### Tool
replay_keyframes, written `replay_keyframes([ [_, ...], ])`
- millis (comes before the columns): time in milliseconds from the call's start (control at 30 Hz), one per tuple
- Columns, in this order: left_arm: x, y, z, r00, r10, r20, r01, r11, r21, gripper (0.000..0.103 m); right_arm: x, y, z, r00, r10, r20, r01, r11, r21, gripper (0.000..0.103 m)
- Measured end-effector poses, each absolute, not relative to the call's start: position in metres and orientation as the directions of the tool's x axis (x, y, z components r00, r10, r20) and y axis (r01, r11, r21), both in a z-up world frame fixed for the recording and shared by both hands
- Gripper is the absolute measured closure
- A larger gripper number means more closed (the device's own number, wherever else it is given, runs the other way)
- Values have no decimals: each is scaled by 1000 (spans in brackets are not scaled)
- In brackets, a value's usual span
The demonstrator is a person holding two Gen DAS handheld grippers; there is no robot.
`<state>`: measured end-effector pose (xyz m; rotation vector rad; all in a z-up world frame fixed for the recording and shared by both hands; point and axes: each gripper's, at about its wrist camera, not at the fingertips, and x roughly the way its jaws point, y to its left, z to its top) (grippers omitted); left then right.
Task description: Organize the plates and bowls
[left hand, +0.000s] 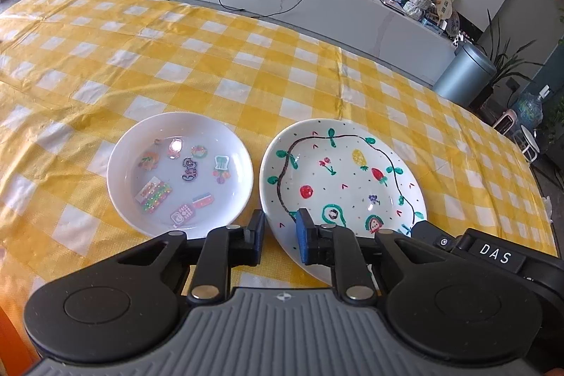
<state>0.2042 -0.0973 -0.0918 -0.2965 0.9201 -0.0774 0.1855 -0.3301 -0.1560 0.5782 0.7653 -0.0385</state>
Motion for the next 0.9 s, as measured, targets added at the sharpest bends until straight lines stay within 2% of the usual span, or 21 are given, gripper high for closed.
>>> replay_keyframes([
  [133, 198, -103, -91, 584, -226, -779, -38, 952, -305, 84, 174, -331, -150, 733, 104, -672, 261, 870, 419, 102],
  [333, 186, -112, -89, 553, -263, -791, -16, 945, -326, 83, 146, -351, -148, 732, 55, -679, 317, 855, 411, 103],
  [467, 188, -111, -89, 540, -282, -793, -6, 941, -338, 82, 132, -365, -154, 740, 68, -670, 337, 824, 456, 103],
  [567, 194, -105, -90, 555, -269, -787, -11, 944, -331, 80, 131, -370, -154, 752, 99, -651, 322, 808, 494, 100],
  [633, 199, -103, -91, 573, -242, -783, -26, 949, -313, 77, 134, -370, -152, 763, 122, -635, 301, 803, 515, 95],
  [700, 206, -100, -91, 574, -252, -779, -30, 944, -328, 76, 140, -369, -151, 772, 147, -618, 277, 798, 535, 79],
  [900, 217, -98, -97, 610, -277, -742, -14, 933, -360, 76, 163, -363, -155, 771, 181, -611, 236, 809, 538, 79],
])
